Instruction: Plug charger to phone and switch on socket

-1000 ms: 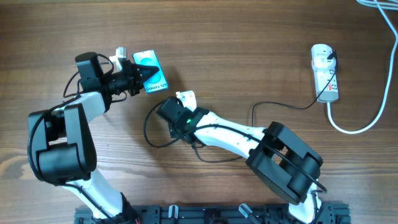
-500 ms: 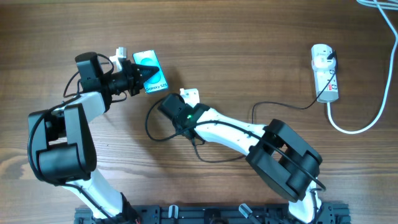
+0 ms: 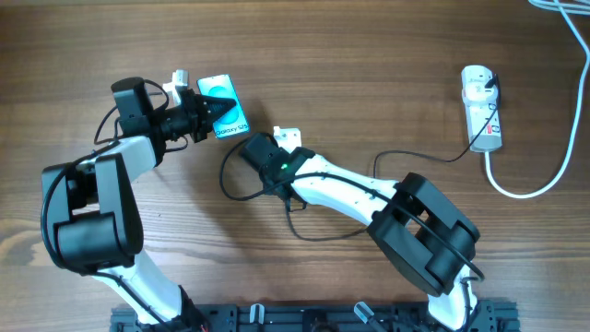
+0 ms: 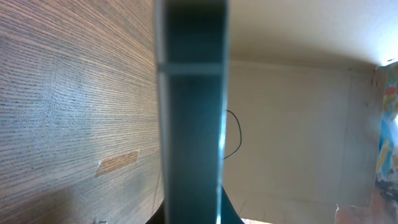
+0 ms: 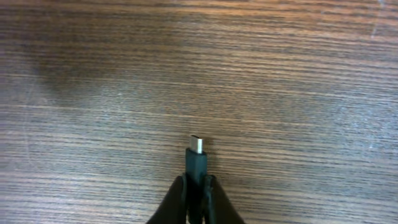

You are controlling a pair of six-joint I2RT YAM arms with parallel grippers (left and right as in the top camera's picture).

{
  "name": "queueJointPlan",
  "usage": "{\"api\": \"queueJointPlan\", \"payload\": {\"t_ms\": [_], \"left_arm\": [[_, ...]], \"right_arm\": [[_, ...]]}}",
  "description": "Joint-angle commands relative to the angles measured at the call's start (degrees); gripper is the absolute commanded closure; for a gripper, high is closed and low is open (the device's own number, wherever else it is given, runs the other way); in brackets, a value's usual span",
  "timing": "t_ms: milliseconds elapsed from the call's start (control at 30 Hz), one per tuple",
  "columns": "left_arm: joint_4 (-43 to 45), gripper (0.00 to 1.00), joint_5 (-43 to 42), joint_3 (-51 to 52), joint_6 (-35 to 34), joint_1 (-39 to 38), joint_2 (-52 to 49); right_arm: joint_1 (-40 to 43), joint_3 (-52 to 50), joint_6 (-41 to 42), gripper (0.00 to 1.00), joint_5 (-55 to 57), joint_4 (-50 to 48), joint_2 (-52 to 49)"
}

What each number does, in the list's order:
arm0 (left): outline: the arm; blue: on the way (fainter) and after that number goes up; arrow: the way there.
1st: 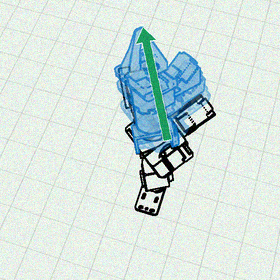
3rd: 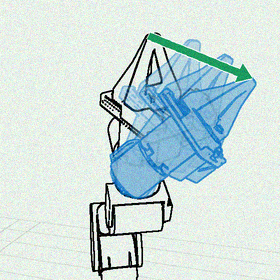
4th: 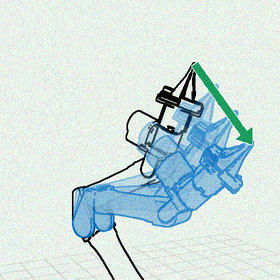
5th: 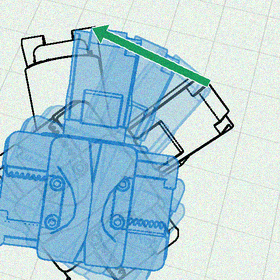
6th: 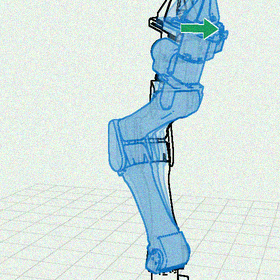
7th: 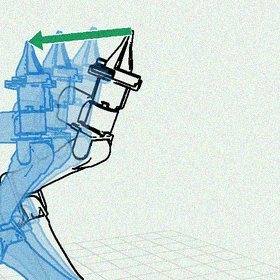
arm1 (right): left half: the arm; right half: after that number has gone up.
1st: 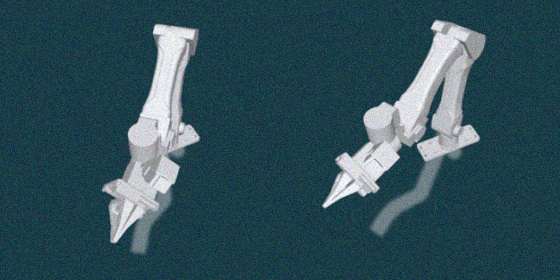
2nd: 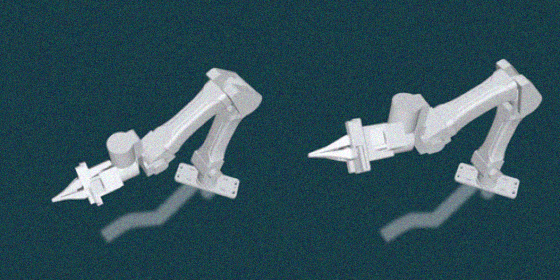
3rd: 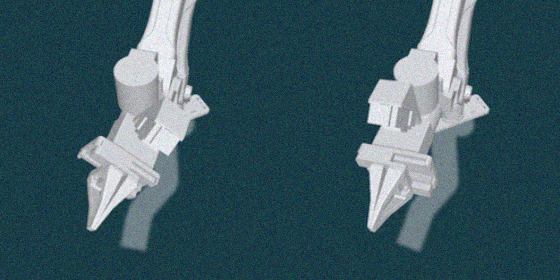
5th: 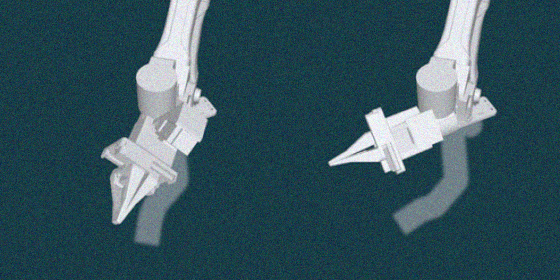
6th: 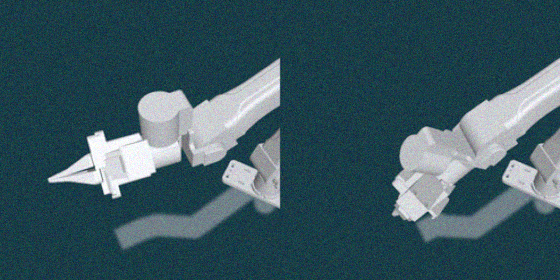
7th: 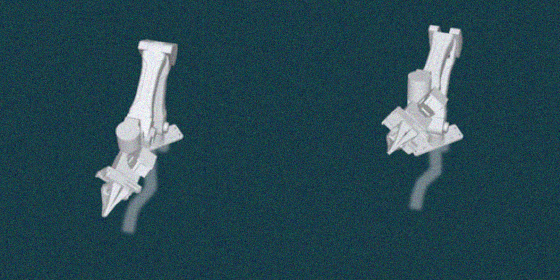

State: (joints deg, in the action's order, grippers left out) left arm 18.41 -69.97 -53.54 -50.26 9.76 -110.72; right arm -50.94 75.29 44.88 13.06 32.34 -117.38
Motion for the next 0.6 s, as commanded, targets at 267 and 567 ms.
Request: {"api": "queueJointPlan", "payload": {"t_ms": [267,567], "left_arm": [[0.55,0.96,-2.62,-0.68,-0.11,0.17,0.24],[0.52,0.96,-3.72,-0.68,-0.11,0.15,0.24]], "right_arm": [[1.53,-1.25,-2.97,0.96,-18.53,-2.34,-3.98],[10.84,-4.50,-13.55,0.96,-43.41,-6.58,7.08]]}}
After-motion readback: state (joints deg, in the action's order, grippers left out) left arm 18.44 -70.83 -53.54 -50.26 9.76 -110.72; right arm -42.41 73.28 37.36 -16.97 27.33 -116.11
